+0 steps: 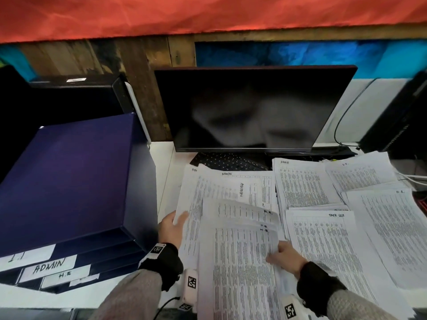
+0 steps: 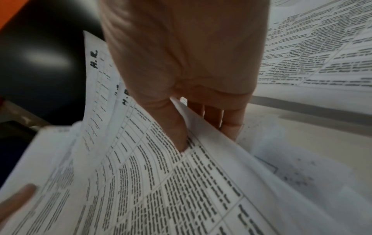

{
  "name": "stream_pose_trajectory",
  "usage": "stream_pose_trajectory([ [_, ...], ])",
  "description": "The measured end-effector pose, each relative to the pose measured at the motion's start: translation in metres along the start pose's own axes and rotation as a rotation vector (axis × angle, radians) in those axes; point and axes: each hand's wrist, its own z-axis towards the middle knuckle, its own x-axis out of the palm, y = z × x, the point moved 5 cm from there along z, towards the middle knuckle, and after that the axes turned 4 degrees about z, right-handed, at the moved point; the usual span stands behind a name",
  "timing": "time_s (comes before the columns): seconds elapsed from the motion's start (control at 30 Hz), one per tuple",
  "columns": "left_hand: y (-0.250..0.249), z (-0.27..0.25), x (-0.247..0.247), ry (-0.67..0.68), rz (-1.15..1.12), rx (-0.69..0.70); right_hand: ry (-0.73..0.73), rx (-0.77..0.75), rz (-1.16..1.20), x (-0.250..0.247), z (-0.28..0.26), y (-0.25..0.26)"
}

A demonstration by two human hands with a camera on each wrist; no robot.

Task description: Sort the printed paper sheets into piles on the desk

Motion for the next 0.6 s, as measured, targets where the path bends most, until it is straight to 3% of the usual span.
stream_pose_trajectory([
  [0.1, -0.008, 0.007, -0.001, -0.057, -0.018, 0.008, 0.009, -0.034, -0.038, 0.003, 0.000, -0.002],
  [0.33, 0.000, 0.022, 0.002, -0.042, 0.032, -0.026, -0.006, -0.047, -0.072, 0.003, 0.001, 0.000],
  [0.5, -0.008, 0.017, 0.000, -0.107, 0.198, 0.147, -0.063, -0.047, 0.049, 0.007, -0.001, 0.008],
  [0.6, -0.009, 0.004, 0.009, 0.102, 0.048, 0.008, -0.098, -0.040, 0.211, 0.017, -0.002, 0.021],
])
